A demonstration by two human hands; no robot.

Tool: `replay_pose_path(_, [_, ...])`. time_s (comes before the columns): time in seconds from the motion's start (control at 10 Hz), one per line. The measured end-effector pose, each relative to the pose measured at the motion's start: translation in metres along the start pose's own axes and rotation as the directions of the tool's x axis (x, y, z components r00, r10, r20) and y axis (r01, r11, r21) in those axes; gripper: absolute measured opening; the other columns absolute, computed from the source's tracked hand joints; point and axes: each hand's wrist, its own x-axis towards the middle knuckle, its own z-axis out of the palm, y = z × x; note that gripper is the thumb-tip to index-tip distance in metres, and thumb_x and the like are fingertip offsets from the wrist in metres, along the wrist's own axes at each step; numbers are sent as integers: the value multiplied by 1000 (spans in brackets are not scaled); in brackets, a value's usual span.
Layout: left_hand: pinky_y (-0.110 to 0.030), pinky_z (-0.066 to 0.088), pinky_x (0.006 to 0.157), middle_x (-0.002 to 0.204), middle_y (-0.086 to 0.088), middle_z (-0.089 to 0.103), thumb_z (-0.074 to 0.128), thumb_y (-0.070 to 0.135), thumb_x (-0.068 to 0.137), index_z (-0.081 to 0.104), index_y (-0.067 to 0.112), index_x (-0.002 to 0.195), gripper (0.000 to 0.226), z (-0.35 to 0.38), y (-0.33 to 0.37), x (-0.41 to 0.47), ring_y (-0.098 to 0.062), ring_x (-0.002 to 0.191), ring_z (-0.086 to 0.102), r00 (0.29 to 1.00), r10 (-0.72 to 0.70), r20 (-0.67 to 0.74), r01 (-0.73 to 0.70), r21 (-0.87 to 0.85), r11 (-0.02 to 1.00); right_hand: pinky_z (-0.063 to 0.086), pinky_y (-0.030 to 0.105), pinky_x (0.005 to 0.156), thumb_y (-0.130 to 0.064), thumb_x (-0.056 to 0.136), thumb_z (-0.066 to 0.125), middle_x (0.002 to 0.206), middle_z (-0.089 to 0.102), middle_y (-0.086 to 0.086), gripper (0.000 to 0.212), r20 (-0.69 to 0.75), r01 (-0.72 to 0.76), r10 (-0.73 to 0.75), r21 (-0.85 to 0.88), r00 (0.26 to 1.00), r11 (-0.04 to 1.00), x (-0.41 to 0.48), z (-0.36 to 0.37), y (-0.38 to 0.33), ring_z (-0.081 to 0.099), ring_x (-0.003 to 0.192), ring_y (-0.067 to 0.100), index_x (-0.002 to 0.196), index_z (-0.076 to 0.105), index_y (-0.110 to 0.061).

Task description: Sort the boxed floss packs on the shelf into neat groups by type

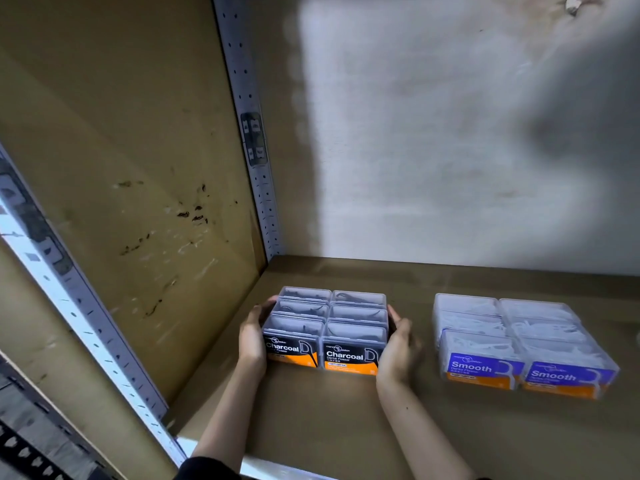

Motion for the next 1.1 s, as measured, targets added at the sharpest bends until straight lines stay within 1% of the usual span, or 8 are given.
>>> replay_pose_path(0.1, [-32,46,83,64,7,75,26,19,100,66,15,82,44,0,0,-1,-24,83,61,1000,0,1,0,3,1000,50,12,51,-9,94,27,98,68,18,44,-11,17,-17,-15,1000,1000,1,-1,1,61,87,24,110,68,-4])
replay_pose_path(0.2, [-33,46,83,66,6,76,26,19,100,67,15,83,45,0,0,-1,-25,84,61,1000,-1,14,1,-1,1000,53,23,63,-9,94,27,105,68,21,44,4,12,-12,-15,1000,1000,2,0,2,61,90,25,111,68,-4])
replay_pose_path(0.3, [-32,46,82,67,6,76,26,19,100,66,15,83,44,0,0,-2,-24,84,61,1000,-2,23,2,-10,1000,51,11,52,-8,95,26,101,67,18,45,18,7,-7,15,1000,1000,1,-1,-1,60,89,24,112,66,-2])
replay_pose_path(0.5, [-34,46,83,68,5,76,26,21,100,66,15,84,43,0,3,-4,-24,85,61,999,-26,34,27,-36,999,50,9,50,-8,95,26,99,65,14,44,31,6,-7,43,1000,999,4,-2,2,59,91,23,114,65,-4])
replay_pose_path(0.6, [-37,45,89,70,4,76,27,22,100,66,15,86,42,0,4,-3,-25,88,61,998,-37,43,39,-48,998,52,22,63,-8,95,26,101,65,14,44,51,9,-11,36,999,999,6,-2,2,59,94,25,114,65,-2])
replay_pose_path(0.8, [-29,45,77,68,4,76,24,25,102,61,15,88,40,-4,11,-5,-18,84,58,991,-116,72,121,-81,989,48,35,85,-13,96,25,113,64,15,45,98,-31,32,-11,995,999,13,-8,6,59,106,28,118,63,-4])
replay_pose_path(0.9, [-27,44,75,98,-5,65,22,23,103,59,12,95,40,-7,15,-10,-16,85,57,992,-115,50,118,-82,990,44,36,96,-14,96,25,124,62,16,44,94,-39,43,-48,995,998,15,-12,9,56,117,30,119,61,-4])
replay_pose_path(1.1, [-28,42,87,138,-20,49,26,19,103,43,-3,136,43,-16,18,-31,-22,110,48,998,-60,7,60,12,998,36,25,94,-14,99,26,133,55,14,42,135,-21,36,-110,990,994,6,-28,9,48,127,25,124,57,-4])
